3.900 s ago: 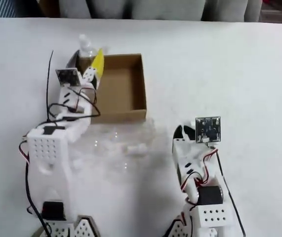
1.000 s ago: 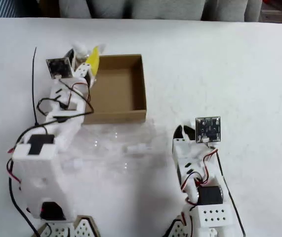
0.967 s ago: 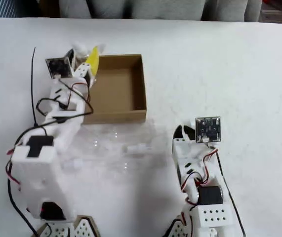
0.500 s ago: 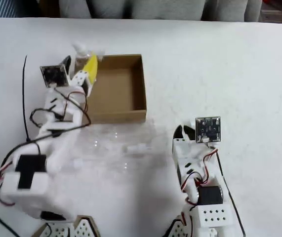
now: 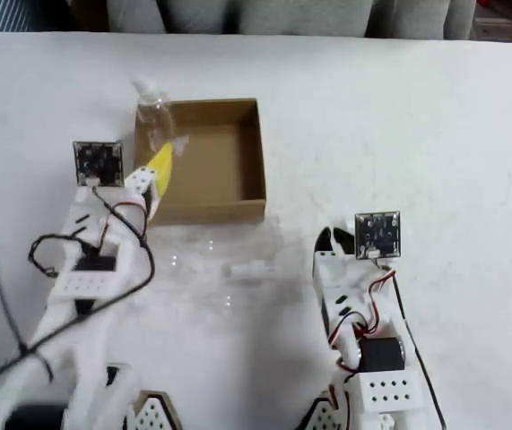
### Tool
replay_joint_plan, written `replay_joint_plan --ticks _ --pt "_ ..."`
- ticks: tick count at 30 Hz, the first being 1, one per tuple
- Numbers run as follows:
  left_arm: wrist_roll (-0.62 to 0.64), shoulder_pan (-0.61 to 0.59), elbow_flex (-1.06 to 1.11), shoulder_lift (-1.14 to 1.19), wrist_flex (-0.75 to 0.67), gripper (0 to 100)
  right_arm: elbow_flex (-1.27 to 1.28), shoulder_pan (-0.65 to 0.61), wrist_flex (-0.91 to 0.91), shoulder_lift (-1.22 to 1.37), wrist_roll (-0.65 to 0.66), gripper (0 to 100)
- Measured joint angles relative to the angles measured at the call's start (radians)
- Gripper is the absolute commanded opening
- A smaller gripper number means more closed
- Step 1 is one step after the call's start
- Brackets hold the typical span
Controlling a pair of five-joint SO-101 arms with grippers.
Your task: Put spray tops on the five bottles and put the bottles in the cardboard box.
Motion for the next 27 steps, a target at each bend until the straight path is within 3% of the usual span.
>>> replay_joint_plan --ticks 7,9,12,15,17,27 --pt "0.0 0.0 0.0 -0.402 0.494 25 0.0 0.0 0.0 0.0 0.0 1.5" --pt "0.0 0.0 -0.025 -0.497 0.647 19 0.0 0.0 0.0 0.0 0.0 1.5" --pt "0.0 0.0 -0.098 -0.611 0.872 1 0.0 0.0 0.0 0.0 0.0 1.5" --pt "0.0 0.0 -0.198 -0.671 1.054 6 0.0 0.0 0.0 0.0 0.0 1.5" --pt "0.0 0.0 -0.262 -0.687 1.155 2 0.0 0.0 0.0 0.0 0.0 1.5" --pt "-0.048 0.0 -0.502 -0.658 1.61 2 0.0 0.0 0.0 0.0 0.0 1.5"
